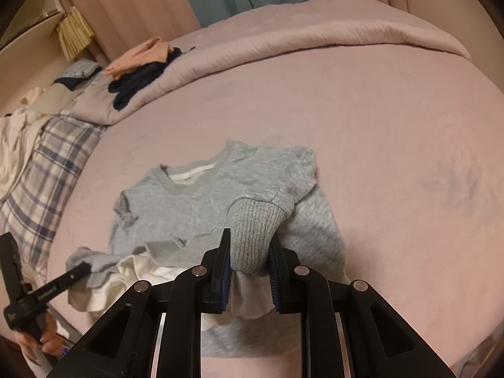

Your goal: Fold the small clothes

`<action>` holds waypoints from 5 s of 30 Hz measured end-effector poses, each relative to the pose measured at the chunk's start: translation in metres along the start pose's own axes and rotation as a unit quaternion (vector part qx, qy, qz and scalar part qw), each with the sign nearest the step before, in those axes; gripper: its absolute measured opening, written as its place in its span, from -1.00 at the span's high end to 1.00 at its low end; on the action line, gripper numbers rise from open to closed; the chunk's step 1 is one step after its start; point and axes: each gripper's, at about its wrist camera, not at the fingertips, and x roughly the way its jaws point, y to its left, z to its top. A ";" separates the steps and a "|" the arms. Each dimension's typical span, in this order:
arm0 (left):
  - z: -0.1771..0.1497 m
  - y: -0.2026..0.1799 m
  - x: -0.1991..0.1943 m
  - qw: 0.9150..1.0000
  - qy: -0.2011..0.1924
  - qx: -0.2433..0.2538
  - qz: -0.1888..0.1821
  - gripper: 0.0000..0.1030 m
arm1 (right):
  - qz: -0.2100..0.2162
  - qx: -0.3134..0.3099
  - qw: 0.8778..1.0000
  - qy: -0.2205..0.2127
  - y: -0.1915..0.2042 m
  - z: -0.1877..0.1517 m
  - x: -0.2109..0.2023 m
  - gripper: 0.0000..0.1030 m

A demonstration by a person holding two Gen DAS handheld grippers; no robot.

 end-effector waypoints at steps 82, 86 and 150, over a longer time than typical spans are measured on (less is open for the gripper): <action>0.061 -0.033 -0.008 0.993 -0.050 -0.003 -0.111 0.70 | 0.057 0.071 0.990 -0.108 -0.029 0.025 -0.041 0.88; 0.081 -0.040 0.012 0.994 -0.038 0.001 -0.103 0.70 | 0.044 0.072 0.990 -0.111 -0.028 0.039 -0.029 0.90; 0.098 0.030 0.059 0.998 -0.030 -0.046 -0.023 0.79 | -0.044 0.004 0.998 -0.049 -0.023 0.100 0.074 0.68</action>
